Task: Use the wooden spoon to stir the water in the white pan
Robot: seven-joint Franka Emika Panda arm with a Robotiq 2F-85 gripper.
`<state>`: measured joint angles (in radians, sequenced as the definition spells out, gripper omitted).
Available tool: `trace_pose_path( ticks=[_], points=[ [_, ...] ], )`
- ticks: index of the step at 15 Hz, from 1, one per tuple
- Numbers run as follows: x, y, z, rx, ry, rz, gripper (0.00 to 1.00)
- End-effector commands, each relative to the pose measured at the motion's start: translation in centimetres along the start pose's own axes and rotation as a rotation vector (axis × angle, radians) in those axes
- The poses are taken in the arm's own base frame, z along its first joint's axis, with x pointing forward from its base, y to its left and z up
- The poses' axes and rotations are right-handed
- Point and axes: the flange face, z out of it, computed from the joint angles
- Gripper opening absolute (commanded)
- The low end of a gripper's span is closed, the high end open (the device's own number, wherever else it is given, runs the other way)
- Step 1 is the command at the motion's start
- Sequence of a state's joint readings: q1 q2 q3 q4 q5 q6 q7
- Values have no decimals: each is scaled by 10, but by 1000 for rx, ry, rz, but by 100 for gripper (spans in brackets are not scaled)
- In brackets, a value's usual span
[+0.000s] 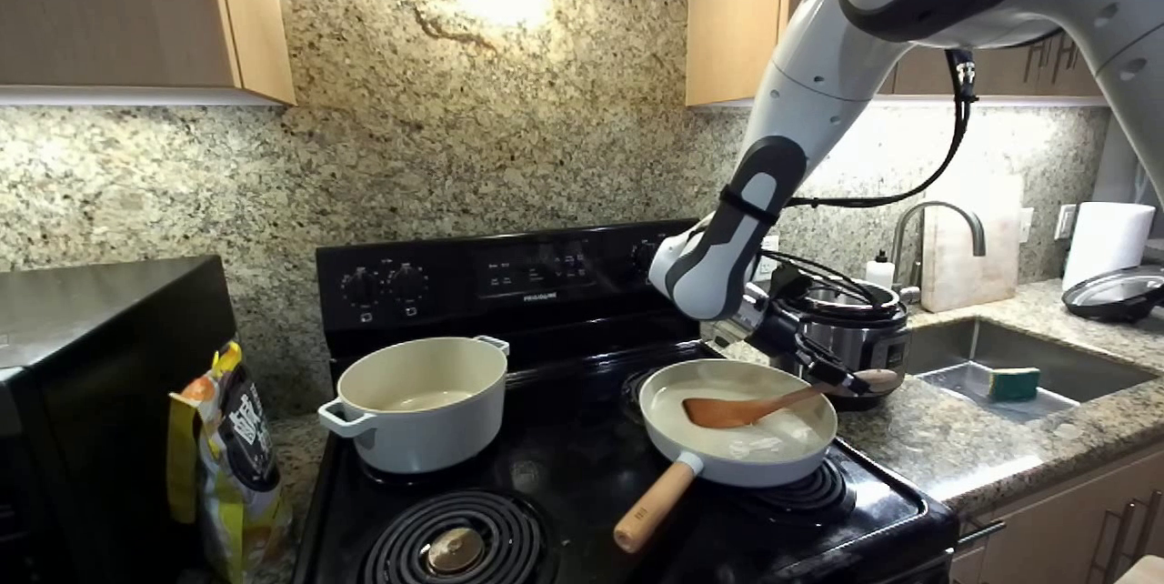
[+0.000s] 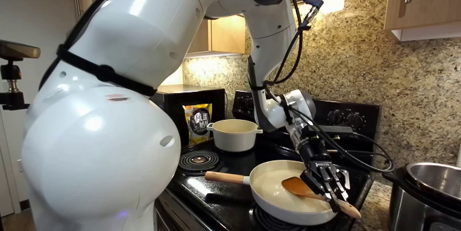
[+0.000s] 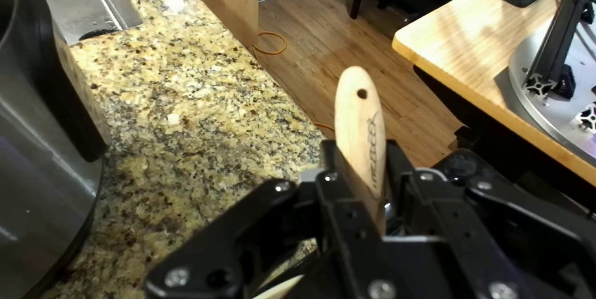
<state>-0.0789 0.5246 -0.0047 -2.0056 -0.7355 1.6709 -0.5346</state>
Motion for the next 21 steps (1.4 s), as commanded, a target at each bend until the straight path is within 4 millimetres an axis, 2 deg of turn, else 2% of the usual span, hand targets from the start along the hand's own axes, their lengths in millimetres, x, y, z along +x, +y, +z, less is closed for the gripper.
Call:
trace_pose_path(
  ticks=[1, 4, 5, 6, 8, 10, 12, 13, 15, 19, 21],
  points=[
    [7, 8, 4, 13, -9, 17, 7],
    [9, 9, 3, 7, -5, 20, 8],
    [8, 8, 1, 3, -2, 22, 21],
    [8, 8, 1, 1, 0, 24, 23],
    [7, 8, 0, -2, 1, 25, 44],
    [7, 8, 0, 0, 0, 23, 49],
    [8, 8, 0, 0, 0, 22, 45],
    [7, 8, -1, -1, 1, 23, 48],
    [6, 6, -2, -5, 7, 24, 73],
    [-1, -4, -10, -43, 45, 5, 97],
    [-6, -12, -18, -79, 83, -1, 100]
  ],
)
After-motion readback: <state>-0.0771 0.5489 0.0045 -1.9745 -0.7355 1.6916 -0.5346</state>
